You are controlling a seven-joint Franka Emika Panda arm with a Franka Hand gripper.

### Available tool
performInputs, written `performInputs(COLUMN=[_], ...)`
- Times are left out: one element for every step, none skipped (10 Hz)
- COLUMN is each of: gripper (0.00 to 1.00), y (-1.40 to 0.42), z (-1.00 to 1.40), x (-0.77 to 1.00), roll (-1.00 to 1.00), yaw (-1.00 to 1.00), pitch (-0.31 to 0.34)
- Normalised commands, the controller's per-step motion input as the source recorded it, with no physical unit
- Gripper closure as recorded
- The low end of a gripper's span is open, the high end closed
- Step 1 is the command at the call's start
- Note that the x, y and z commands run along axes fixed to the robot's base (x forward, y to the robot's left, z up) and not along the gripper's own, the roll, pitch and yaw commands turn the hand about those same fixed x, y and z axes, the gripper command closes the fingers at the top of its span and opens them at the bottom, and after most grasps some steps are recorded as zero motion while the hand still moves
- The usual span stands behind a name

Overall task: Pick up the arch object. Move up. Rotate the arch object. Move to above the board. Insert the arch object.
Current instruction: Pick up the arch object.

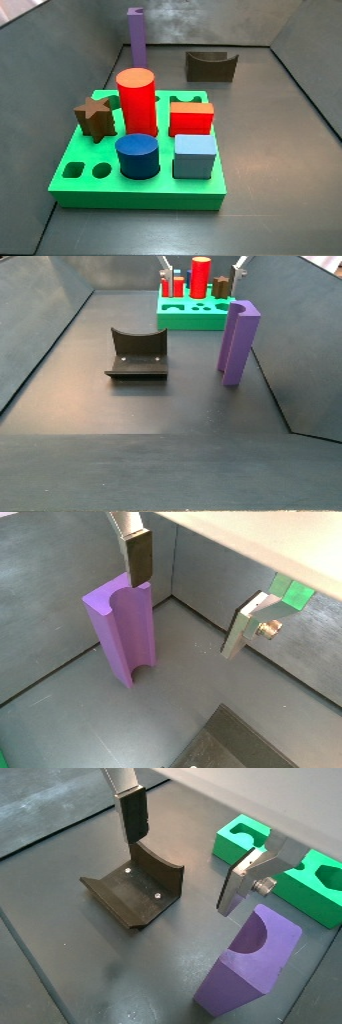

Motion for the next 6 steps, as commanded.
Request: performInputs(gripper=[0.0, 0.0, 0.0, 0.0, 0.0, 0.0], y=[0.01, 0.0, -0.03, 0.0, -0.01, -0.04], z=[-0.03, 0.03, 0.01, 0.01, 0.01, -0.17], x=[-0.03, -1.0, -1.0, -1.0, -1.0, -0.96], roll=[0.0, -0.12, 0.0, 0.0, 0.0, 0.07], yaw=[0.0, 0.07, 0.01, 0.07, 0.12, 0.13], pitch=[0.0, -0.149, -0.146, -0.139, -0.159, -0.219])
